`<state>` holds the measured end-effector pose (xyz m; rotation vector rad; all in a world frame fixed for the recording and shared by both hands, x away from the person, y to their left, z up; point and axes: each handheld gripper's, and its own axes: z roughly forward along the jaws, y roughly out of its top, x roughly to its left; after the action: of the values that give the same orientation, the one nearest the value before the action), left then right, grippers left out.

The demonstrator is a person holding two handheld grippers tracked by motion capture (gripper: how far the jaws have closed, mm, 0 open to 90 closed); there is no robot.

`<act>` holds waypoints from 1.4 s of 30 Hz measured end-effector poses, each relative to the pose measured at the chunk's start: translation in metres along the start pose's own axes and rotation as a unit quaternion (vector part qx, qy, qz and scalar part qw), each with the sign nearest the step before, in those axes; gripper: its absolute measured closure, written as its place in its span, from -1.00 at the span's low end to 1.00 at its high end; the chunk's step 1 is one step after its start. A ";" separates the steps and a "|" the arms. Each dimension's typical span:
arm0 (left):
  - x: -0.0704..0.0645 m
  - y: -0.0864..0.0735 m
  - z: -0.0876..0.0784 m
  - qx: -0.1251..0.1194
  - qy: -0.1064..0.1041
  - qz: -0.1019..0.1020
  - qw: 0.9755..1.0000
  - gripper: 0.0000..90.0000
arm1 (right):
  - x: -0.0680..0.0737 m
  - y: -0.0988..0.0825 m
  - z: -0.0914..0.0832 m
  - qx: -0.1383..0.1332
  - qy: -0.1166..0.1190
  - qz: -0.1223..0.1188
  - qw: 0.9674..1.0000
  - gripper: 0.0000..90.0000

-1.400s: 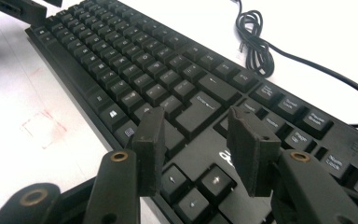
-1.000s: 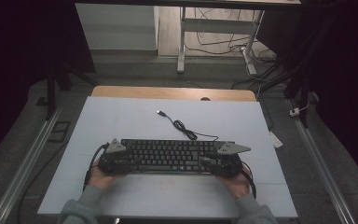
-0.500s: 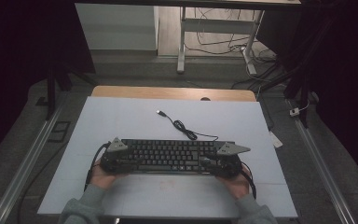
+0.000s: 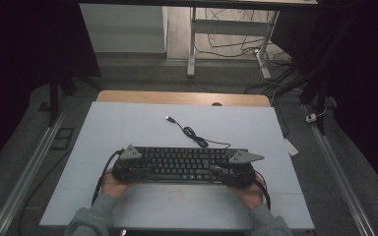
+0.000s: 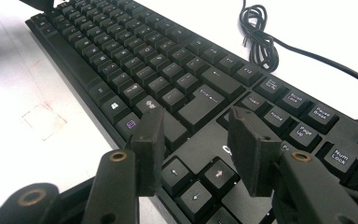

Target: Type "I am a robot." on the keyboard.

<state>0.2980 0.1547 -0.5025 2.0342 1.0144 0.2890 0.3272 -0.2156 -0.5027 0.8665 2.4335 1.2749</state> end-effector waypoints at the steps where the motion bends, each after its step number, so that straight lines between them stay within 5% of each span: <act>1: -0.001 0.001 0.001 0.000 0.000 0.002 1.000 0.43 | 0.000 0.000 0.000 -0.001 0.001 0.000 1.000 0.25; 8: -0.005 0.004 0.006 0.009 -0.009 0.016 1.000 0.96 | 0.000 0.000 0.000 0.002 -0.001 0.000 1.000 0.25; 20: -0.015 0.011 0.032 0.040 -0.009 0.040 0.998 0.97 | 0.001 -0.001 0.000 0.001 -0.001 0.002 1.000 0.25; 42: -0.018 0.009 0.041 0.064 0.002 0.050 0.997 0.96 | 0.001 -0.001 0.000 0.001 -0.002 0.001 1.000 0.25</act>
<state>0.3127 0.1144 -0.5195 2.2057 0.9565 0.2856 0.3263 -0.2155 -0.5036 0.8700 2.4324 1.2706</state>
